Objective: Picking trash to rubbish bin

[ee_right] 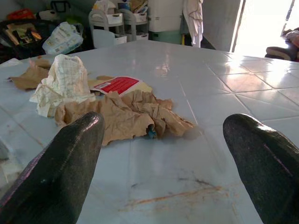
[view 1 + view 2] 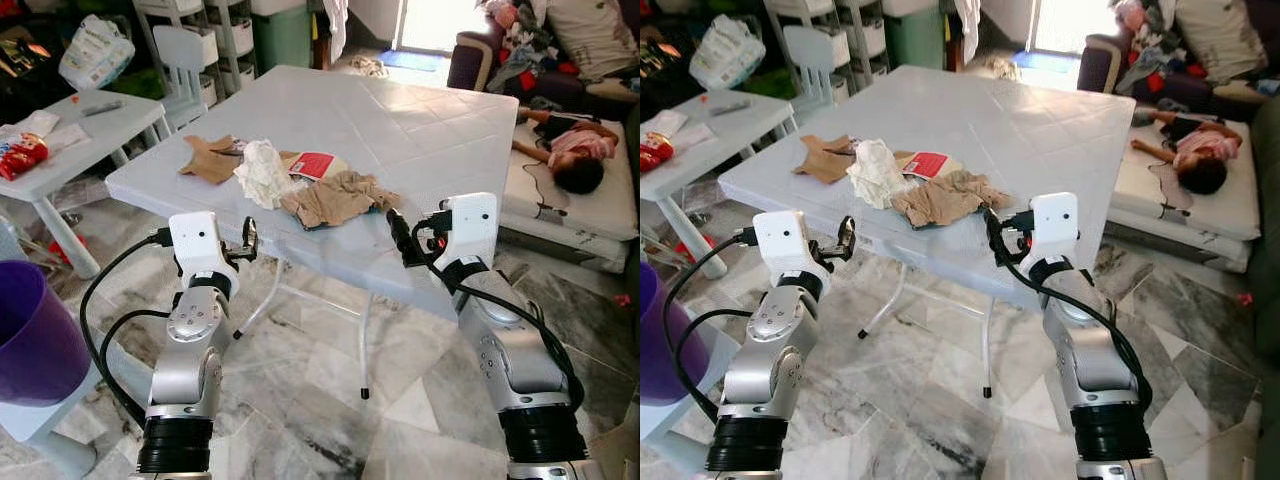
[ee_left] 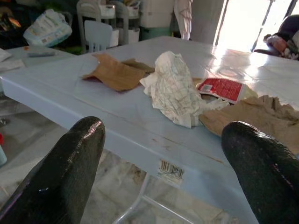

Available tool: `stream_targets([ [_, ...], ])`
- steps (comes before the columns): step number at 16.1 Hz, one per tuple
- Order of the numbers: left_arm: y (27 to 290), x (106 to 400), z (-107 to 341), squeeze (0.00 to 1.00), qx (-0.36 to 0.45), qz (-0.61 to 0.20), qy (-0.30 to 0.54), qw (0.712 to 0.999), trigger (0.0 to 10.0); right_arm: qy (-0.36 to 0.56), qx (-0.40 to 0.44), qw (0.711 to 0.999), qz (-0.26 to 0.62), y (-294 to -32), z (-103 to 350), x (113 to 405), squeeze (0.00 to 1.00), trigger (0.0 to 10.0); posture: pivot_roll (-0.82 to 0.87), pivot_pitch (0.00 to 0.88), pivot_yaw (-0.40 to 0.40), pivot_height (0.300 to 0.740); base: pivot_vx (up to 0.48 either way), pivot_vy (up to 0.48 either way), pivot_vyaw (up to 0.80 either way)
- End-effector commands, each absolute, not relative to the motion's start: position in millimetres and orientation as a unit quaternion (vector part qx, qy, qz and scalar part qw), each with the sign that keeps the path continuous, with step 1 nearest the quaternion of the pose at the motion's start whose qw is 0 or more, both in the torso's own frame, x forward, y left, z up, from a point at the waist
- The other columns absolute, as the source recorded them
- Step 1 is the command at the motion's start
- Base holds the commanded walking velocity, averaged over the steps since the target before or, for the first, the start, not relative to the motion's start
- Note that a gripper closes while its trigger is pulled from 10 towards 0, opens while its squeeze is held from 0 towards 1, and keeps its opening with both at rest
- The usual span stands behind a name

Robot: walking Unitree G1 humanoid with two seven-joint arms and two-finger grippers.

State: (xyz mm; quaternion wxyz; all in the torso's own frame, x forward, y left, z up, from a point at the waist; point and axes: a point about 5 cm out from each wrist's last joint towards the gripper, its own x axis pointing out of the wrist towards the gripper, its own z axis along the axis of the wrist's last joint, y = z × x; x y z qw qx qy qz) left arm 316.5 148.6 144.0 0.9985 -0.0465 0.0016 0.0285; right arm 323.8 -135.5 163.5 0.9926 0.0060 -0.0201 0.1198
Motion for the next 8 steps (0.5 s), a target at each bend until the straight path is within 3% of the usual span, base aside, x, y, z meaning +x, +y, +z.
stream_targets([
  [1, 148.1, 316.5, 149.6, 0.00, -0.042, 0.032, -0.005, 0.999, 10.0, -0.019, 0.005, 0.992, 0.126, -134.5, 164.9, 322.2, 0.00, 10.0, 0.05, 0.091, -0.013, 0.740, 0.000, 0.000, 0.00],
  [8, 147.9, 321.3, 158.8, 0.00, -0.057, 0.028, -0.025, 0.998, 10.0, -0.011, 0.009, 0.989, 0.147, -125.6, 165.3, 322.8, 0.00, 10.0, 0.05, 0.083, -0.011, 0.740, 0.000, 0.000, 0.00],
])
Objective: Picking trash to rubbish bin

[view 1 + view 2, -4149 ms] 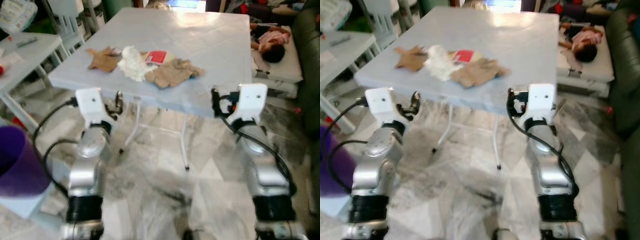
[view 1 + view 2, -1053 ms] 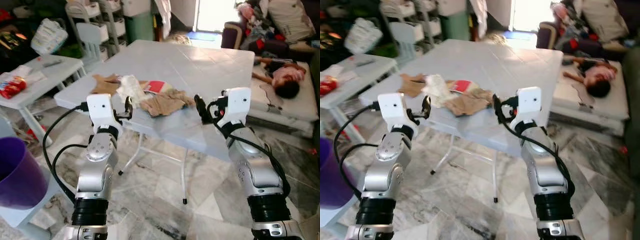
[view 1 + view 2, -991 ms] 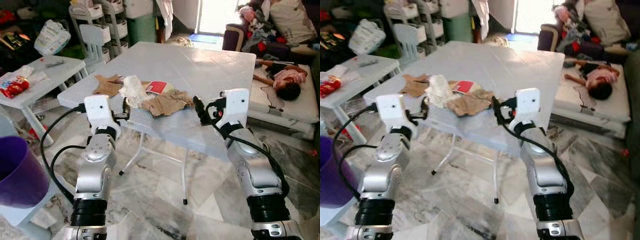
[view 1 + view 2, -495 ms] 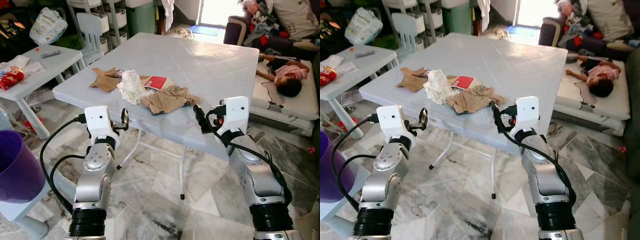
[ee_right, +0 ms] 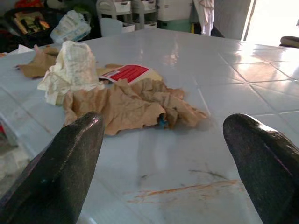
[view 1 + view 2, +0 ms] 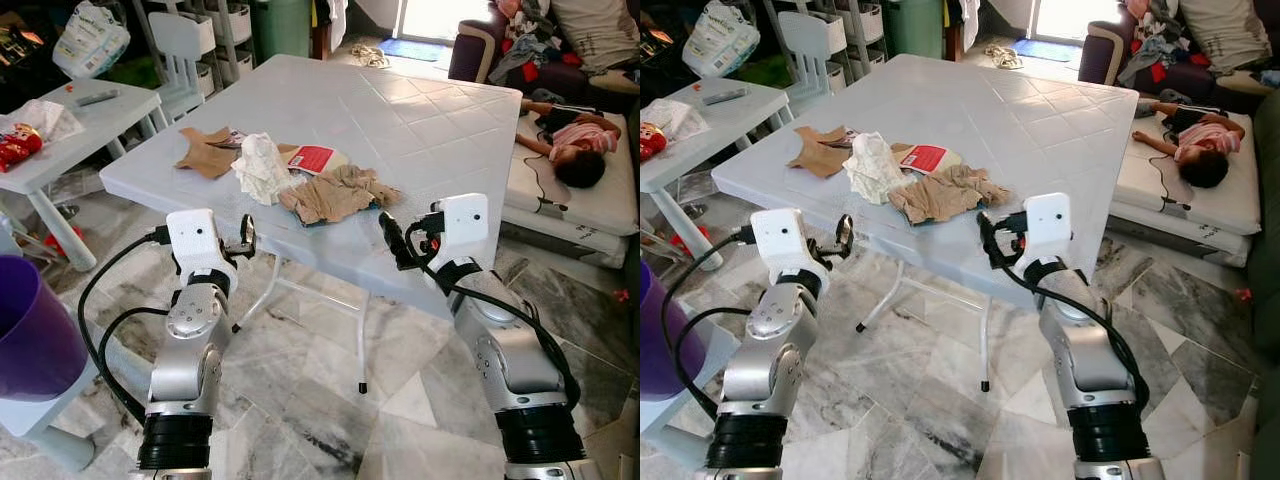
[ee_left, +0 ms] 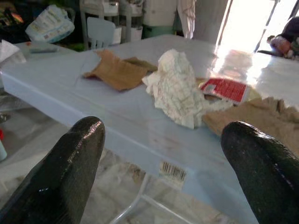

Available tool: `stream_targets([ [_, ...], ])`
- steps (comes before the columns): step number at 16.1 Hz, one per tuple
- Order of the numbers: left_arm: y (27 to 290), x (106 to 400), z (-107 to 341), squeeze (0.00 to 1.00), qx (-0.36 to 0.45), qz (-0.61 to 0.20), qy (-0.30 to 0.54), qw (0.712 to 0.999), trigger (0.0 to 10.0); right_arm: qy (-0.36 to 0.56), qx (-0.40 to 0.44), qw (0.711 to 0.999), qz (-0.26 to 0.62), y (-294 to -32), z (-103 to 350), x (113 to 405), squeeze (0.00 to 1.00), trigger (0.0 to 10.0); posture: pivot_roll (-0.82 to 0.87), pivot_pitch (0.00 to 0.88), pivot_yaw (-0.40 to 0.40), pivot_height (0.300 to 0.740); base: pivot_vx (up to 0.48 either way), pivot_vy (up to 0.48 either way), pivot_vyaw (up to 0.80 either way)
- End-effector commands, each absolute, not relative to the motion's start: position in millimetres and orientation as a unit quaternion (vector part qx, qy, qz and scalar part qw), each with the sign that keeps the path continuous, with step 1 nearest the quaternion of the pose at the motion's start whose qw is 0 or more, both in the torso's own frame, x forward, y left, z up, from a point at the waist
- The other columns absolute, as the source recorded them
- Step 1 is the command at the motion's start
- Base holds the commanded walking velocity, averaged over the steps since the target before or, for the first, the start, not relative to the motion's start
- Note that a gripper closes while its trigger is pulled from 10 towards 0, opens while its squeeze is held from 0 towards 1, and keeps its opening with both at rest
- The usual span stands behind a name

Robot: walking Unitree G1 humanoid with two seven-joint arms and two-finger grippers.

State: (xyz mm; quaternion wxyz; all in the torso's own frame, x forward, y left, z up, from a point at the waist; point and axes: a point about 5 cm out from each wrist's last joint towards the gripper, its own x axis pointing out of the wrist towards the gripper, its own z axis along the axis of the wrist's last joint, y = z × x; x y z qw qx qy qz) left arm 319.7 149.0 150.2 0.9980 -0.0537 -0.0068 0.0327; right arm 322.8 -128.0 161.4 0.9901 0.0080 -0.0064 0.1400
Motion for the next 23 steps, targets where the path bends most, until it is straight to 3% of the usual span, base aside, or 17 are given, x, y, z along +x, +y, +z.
stream_targets([
  [1, 147.6, 321.7, 159.9, 0.00, -0.057, 0.027, -0.026, 0.998, 10.0, -0.011, 0.010, 0.989, 0.148, -125.1, 165.6, 322.9, 0.00, 10.0, 0.05, 0.083, -0.011, 0.740, 0.000, 0.000, 0.00],
  [16, 149.4, 331.6, 160.8, 0.00, -0.053, 0.020, -0.006, 0.998, 10.0, -0.034, 0.018, 0.991, 0.126, -126.6, 172.6, 328.7, 0.00, 10.0, 0.05, 0.050, 0.020, 0.740, 0.000, 0.421, 0.00],
  [23, 144.3, 333.6, 168.3, 0.00, -0.045, -0.010, -0.028, 0.999, 10.0, -0.059, 0.013, 0.993, 0.098, -132.2, 180.2, 332.5, 0.00, 10.0, 0.05, 0.044, 0.023, 0.740, 0.000, 0.000, 0.00],
])
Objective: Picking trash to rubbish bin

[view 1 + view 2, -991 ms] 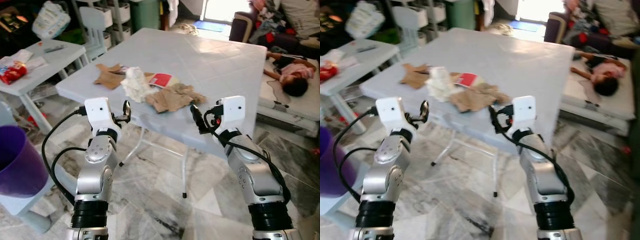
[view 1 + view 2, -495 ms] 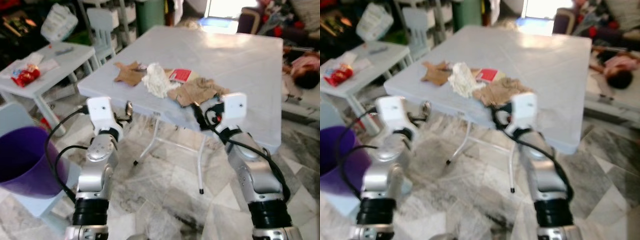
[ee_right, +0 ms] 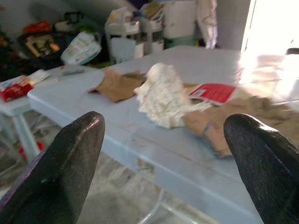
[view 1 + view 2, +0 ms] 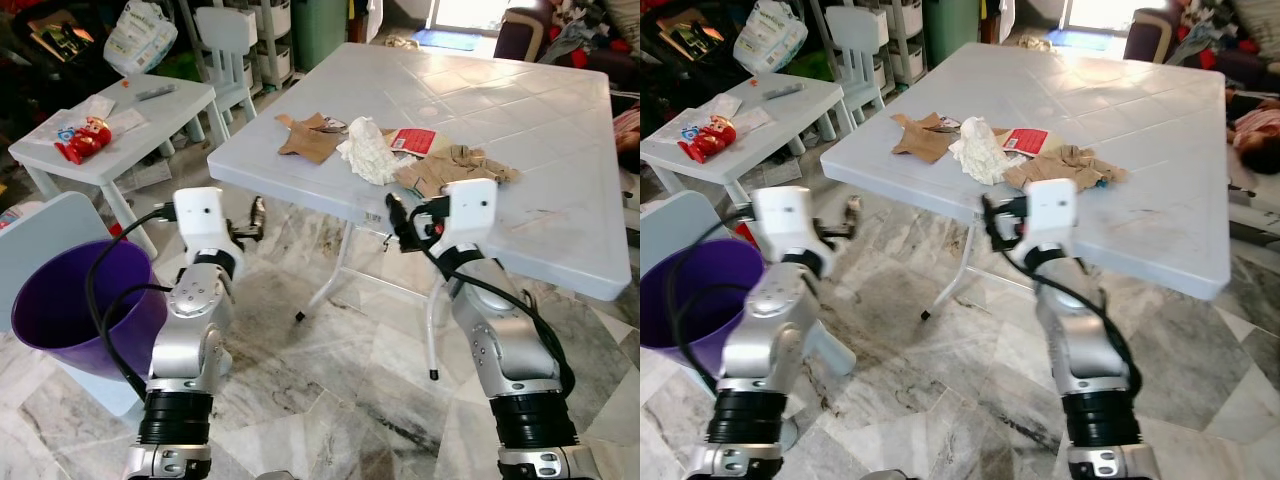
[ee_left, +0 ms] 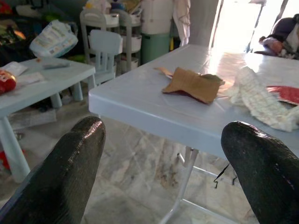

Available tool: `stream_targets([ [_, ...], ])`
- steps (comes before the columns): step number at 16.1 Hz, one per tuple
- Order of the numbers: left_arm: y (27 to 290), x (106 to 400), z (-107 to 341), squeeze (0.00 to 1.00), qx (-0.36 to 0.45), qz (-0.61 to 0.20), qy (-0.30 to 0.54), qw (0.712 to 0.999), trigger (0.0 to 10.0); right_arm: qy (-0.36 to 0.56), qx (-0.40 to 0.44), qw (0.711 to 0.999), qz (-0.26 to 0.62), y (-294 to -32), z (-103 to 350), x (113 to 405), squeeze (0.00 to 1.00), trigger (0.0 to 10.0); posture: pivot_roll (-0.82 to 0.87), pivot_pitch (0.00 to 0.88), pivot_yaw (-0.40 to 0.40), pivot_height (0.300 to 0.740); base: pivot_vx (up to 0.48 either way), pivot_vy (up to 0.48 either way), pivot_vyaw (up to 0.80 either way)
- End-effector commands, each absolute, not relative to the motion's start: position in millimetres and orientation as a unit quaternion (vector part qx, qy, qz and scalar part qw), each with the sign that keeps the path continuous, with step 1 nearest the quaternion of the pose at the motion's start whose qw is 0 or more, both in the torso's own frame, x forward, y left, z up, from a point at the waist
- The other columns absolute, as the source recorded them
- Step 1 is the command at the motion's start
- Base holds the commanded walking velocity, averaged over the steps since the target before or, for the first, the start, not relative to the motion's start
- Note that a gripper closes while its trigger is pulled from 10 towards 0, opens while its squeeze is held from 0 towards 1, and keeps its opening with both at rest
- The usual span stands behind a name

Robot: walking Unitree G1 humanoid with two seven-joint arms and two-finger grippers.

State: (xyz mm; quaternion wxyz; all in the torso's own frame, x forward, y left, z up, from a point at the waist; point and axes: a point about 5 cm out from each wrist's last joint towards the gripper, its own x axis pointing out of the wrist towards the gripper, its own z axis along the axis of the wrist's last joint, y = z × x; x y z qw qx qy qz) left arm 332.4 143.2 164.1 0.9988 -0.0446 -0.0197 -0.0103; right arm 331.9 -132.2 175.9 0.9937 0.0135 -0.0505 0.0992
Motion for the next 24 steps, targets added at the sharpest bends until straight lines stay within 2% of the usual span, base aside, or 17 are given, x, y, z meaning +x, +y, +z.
stream_targets([
  [1, 144.0, 333.8, 168.9, 0.00, -0.045, -0.010, -0.029, 0.998, 10.0, -0.067, 0.008, 0.993, 0.093, -132.9, 182.5, 333.1, 0.00, 10.0, 0.05, 0.044, 0.023, 0.740, 0.000, 0.000, 0.00],
  [3, 143.1, 333.5, 169.3, 0.00, -0.047, -0.013, -0.034, 0.998, 10.0, -0.069, 0.006, 0.994, 0.079, -136.3, 184.0, 335.0, 0.00, 10.0, 0.05, 0.043, 0.022, 0.740, 0.000, 0.000, 0.00],
  [6, 142.6, 332.9, 168.4, 0.00, -0.048, -0.014, -0.033, 0.998, 10.0, -0.066, 0.005, 0.995, 0.074, -137.9, 183.3, 336.1, 0.00, 10.0, 0.05, 0.047, 0.021, 0.740, 0.000, 0.000, -0.70],
  [13, 142.0, 333.5, 168.9, 0.00, -0.054, -0.019, -0.034, 0.998, 10.0, -0.077, 0.001, 0.994, 0.073, -138.2, 185.9, 336.1, 0.00, 10.0, 0.05, 0.047, 0.021, 0.740, 0.000, 0.000, 0.00],
  [24, 140.1, 331.7, 166.3, 0.00, -0.050, -0.023, -0.030, 0.998, 10.0, -0.081, -0.007, 0.994, 0.076, -137.2, 187.1, 336.4, 0.00, 10.0, 0.05, 0.049, 0.013, 0.740, 0.377, 0.000, 0.00],
])
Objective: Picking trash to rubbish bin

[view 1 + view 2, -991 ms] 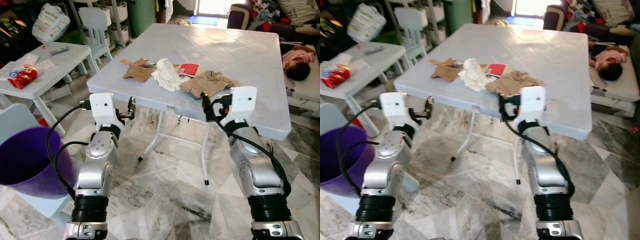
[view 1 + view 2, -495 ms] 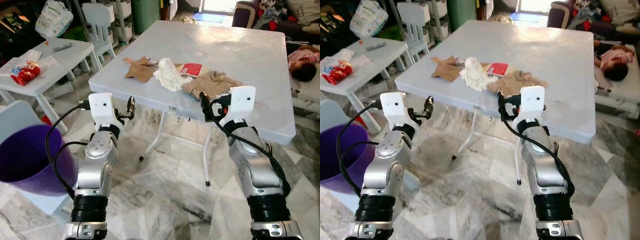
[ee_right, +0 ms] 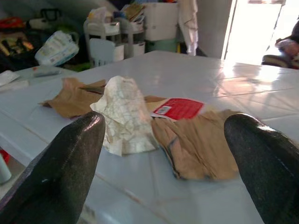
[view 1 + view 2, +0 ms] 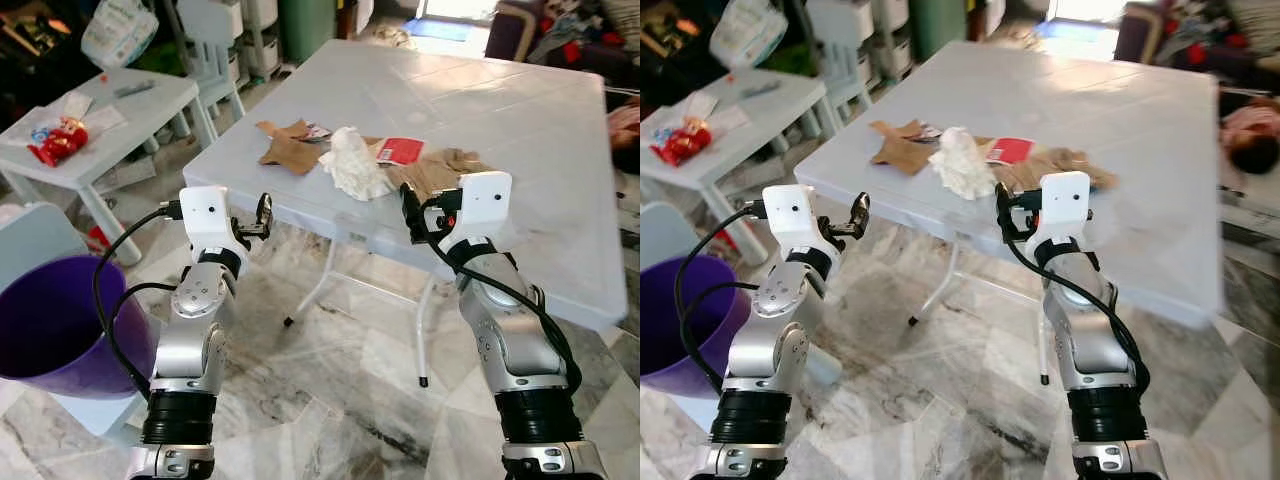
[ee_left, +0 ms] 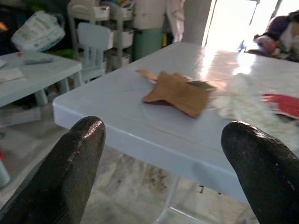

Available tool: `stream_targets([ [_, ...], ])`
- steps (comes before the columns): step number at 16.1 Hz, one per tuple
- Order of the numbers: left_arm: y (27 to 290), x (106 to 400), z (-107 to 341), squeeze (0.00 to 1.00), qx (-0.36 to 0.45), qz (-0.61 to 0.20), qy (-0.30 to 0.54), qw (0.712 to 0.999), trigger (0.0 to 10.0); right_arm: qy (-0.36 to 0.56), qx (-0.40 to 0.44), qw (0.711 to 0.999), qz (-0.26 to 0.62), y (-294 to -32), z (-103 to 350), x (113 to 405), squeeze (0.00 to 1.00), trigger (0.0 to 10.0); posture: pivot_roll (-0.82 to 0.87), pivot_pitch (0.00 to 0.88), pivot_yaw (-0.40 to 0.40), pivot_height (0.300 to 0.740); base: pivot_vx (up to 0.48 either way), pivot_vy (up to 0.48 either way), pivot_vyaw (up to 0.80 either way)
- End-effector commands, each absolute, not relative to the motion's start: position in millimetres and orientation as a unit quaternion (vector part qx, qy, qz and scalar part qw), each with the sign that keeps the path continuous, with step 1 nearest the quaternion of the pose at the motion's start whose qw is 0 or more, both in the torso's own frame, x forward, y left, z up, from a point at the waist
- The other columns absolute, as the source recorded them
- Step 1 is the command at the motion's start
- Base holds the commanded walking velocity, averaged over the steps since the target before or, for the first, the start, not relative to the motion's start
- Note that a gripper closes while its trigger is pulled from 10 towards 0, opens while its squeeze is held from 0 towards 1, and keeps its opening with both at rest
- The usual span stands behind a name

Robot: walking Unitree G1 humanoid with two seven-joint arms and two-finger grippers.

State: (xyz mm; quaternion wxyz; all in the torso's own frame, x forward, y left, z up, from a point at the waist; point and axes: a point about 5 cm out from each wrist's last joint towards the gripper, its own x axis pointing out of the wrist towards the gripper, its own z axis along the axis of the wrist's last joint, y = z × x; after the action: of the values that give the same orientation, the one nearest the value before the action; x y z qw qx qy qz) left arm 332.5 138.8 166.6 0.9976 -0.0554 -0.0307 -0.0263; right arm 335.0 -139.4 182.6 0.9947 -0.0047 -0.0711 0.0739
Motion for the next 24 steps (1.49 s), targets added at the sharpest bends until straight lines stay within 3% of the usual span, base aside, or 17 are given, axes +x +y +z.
stream_targets([
  [1, 140.1, 331.6, 165.5, 0.00, -0.050, -0.023, -0.029, 0.998, 10.0, -0.080, -0.008, 0.994, 0.077, -136.8, 186.9, 336.4, 0.00, 10.0, 0.05, 0.049, 0.012, 0.740, 0.416, 0.000, 0.00],
  [9, 138.5, 331.0, 162.7, 0.00, -0.050, -0.020, -0.024, 0.998, 10.0, -0.079, -0.014, 0.993, 0.081, -136.6, 186.9, 336.9, 0.00, 10.0, 0.04, 0.050, 0.006, 0.740, 0.452, 0.000, 0.00],
  [16, 138.0, 331.8, 163.7, 0.00, -0.057, -0.012, -0.030, 0.998, 10.0, -0.078, -0.020, 0.993, 0.084, -136.3, 187.7, 338.4, 0.00, 10.0, 0.04, 0.043, 0.000, 0.740, 0.000, 0.000, 0.00],
  [24, 137.2, 334.0, 163.8, 0.00, -0.059, -0.012, -0.031, 0.998, 10.0, -0.078, -0.024, 0.993, 0.083, -138.3, 188.5, 339.5, 0.00, 10.0, 0.03, 0.038, -0.001, 0.740, 0.000, -0.438, 0.00],
])
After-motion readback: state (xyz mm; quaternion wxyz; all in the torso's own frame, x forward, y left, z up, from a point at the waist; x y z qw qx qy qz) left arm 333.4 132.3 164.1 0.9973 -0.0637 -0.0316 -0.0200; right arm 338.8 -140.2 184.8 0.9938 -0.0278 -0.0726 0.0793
